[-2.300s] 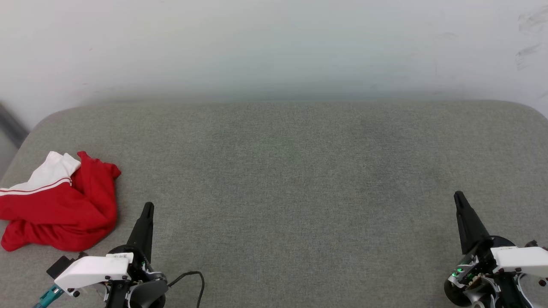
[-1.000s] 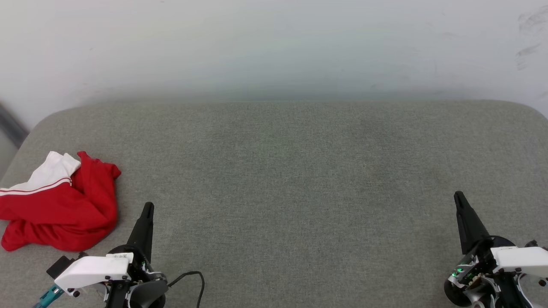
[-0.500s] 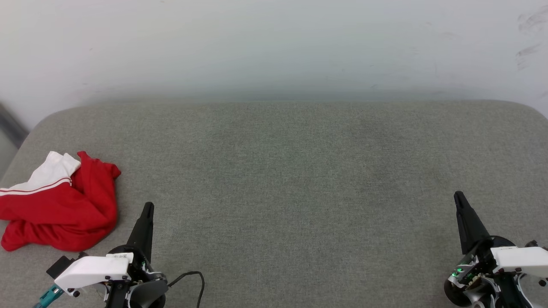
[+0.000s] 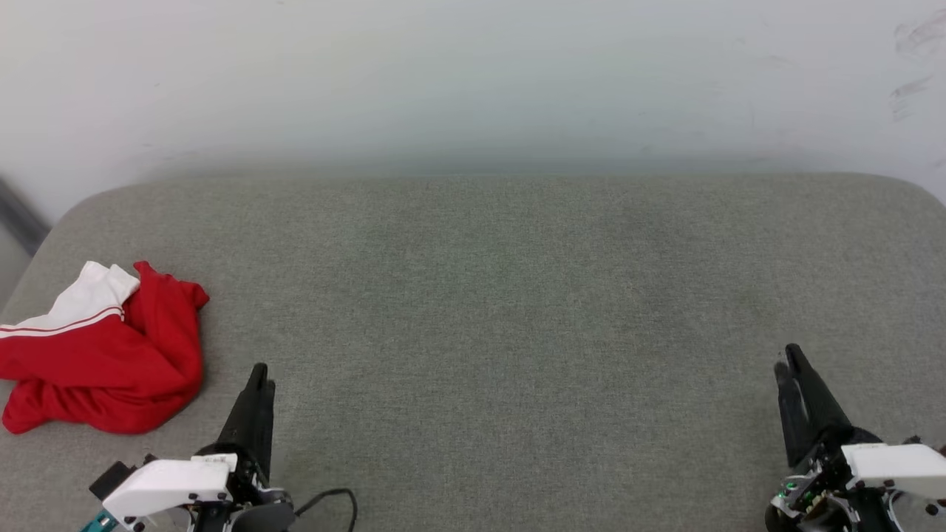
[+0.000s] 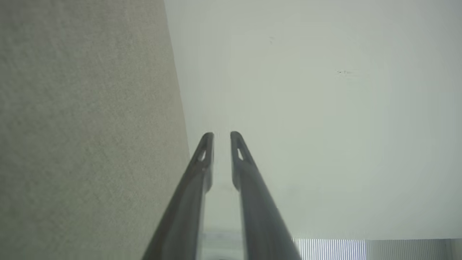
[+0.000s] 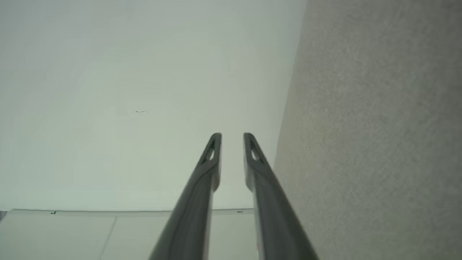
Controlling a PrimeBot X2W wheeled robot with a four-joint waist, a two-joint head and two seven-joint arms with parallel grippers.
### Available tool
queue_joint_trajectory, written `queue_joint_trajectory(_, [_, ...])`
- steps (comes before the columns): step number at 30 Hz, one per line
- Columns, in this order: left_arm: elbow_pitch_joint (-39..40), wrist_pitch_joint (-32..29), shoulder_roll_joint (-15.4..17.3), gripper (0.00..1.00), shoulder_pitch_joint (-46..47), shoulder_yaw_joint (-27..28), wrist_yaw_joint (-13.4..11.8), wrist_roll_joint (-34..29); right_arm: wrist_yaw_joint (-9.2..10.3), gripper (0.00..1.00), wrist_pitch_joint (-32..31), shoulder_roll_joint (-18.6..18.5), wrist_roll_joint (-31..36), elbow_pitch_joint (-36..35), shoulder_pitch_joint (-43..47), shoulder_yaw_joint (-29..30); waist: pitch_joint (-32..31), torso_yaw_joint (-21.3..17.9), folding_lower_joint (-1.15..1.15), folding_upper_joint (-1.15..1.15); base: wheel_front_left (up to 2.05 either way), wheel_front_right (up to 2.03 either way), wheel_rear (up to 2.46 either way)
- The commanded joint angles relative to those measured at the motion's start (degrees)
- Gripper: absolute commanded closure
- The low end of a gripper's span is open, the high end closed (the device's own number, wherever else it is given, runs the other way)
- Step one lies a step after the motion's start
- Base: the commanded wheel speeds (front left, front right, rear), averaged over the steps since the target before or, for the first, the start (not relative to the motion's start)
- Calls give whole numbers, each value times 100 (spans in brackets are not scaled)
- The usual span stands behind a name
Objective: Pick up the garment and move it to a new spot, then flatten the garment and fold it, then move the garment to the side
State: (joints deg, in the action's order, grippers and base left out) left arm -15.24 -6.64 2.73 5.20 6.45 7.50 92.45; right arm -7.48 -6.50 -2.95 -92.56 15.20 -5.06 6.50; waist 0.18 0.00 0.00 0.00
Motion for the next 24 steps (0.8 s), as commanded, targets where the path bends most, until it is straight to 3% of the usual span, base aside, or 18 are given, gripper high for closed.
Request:
queue_joint_trajectory(1, [22, 29, 0, 0, 11, -45, 0, 2, 0, 0, 29, 0, 13, -22, 4, -4, 1, -1, 0, 0, 0, 0, 0])
queue_joint_trajectory(13, [150, 380, 4, 0, 153, -512, 0, -221, -1, 0, 374, -32, 247, -312, 77, -122, 33, -22, 0, 0, 0, 0, 0])
queue_joint_trajectory(24, [229, 634, 7, 0, 235, -759, 0, -1203, -2, 0, 629, -163, 1177, -482, 127, -218, 48, -42, 0, 0, 0, 0, 0])
